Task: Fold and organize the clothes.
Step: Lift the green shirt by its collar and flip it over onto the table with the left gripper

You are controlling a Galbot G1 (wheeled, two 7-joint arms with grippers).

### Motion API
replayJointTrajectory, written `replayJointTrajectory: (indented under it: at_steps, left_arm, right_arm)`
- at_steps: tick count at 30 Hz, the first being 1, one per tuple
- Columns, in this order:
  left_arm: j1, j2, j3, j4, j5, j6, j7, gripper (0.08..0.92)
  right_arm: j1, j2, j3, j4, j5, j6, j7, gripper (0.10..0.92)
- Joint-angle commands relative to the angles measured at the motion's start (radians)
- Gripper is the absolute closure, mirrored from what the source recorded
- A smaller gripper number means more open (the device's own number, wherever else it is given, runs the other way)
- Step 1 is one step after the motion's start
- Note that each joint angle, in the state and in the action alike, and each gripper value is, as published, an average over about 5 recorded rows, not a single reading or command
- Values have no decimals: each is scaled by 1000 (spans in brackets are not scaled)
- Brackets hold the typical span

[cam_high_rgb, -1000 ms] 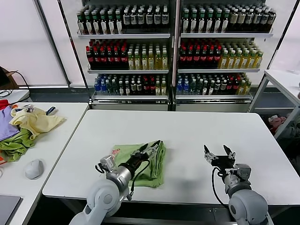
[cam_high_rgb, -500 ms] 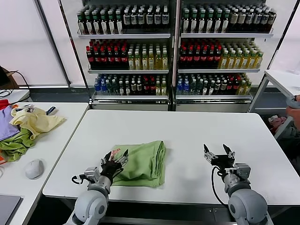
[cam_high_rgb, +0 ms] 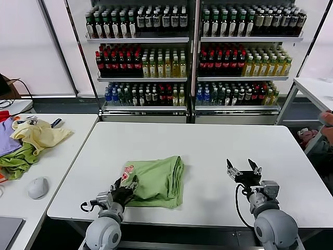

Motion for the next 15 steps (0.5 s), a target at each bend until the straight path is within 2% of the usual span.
replayJointTrajectory:
  at_steps: [1, 8, 15]
  left_arm:
    - [16, -9, -18, -6, -188, 15, 0, 419]
    - [-3, 1, -95, 2, -402, 17, 13, 627]
    - [-12, 25, -250, -46, -630, 22, 22, 826]
  right_arm:
    - [7, 1, 1, 0, 1, -4, 1, 203]
    - [9, 7, -1, 1, 0, -6, 2, 203]
    - [10, 10, -1, -4, -1, -5, 1, 203]
